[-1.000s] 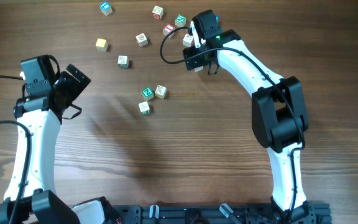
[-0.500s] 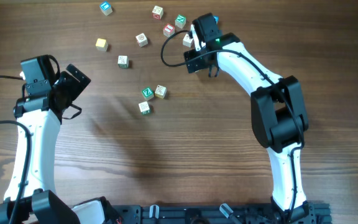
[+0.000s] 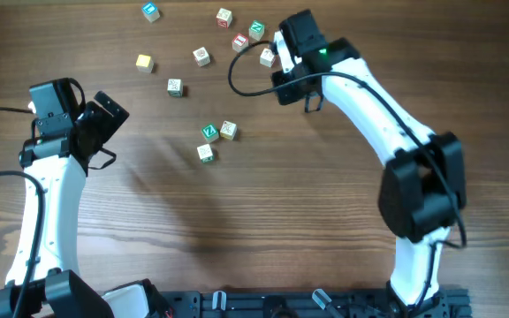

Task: Form a circle
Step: 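Grasp a white animal-picture block with the right gripper, then carry the block toward the Z and W blocks and lower it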

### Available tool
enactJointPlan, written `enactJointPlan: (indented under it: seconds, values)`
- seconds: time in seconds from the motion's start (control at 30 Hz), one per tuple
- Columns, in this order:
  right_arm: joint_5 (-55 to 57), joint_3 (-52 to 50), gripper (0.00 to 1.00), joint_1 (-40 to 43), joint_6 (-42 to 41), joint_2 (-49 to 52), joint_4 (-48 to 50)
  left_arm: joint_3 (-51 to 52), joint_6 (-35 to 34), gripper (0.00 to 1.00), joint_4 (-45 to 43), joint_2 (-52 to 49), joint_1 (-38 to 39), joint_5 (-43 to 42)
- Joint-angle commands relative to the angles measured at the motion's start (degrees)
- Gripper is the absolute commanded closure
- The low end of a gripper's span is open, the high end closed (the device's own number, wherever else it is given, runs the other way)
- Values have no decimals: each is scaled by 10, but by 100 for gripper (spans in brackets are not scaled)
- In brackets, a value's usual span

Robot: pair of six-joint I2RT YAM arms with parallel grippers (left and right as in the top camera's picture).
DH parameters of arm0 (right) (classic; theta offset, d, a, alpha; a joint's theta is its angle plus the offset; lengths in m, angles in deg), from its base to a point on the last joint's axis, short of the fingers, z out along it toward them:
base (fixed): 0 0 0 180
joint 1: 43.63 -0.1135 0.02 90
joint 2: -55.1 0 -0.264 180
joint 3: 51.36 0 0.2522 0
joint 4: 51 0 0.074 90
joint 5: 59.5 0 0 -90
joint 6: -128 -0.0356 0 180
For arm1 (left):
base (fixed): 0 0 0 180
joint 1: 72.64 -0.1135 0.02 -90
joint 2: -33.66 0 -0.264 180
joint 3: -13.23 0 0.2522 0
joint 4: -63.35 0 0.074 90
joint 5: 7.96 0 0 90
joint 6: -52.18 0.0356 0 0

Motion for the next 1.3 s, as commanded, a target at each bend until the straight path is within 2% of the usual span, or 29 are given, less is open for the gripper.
enactJointPlan:
  seconds: [0.0,0.1,0.17,0.23,0.3,0.33,0.43,0.57,0.7,0.77,0.87,0.97,1.0,1.1,1.27]
  values:
    - [-66,0,63,-32,0,-10,-48,-2,-3,0,-2,0,-2,0]
    - [-60,-19,65,-64,17,-9,-55,-2,-3,0,-2,0,-2,0]
    - [-52,-29,62,-87,34,-9,-55,-2,-3,0,-2,0,-2,0]
    - [16,-46,53,-97,31,-9,-32,-2,-3,0,-2,0,-2,0]
    - [114,-56,33,-91,31,-4,19,-2,-3,0,-2,0,-2,0]
    - [129,-56,23,-83,32,0,48,-2,-3,0,-2,0,-2,0]
    - [128,-56,13,-47,49,14,149,-2,-3,0,-2,0,-2,0]
    - [103,-56,13,-6,91,69,209,-2,-3,0,-2,0,-2,0]
    - [102,-56,14,9,92,116,228,-2,-3,0,-2,0,-2,0]
    - [102,-56,14,12,92,129,238,-2,-3,0,-1,0,-2,0]
    - [102,-56,22,16,91,135,255,-2,-3,0,-1,0,-2,0]
    - [100,-56,40,15,90,135,263,-2,-3,0,-2,0,-2,0]
    - [91,-56,55,15,90,135,259,-2,-3,0,-1,0,-2,0]
    - [91,-56,71,14,87,129,233,-2,-3,0,-2,0,-2,0]
    - [91,-56,72,6,85,59,177,-2,-3,0,-2,0,-2,0]
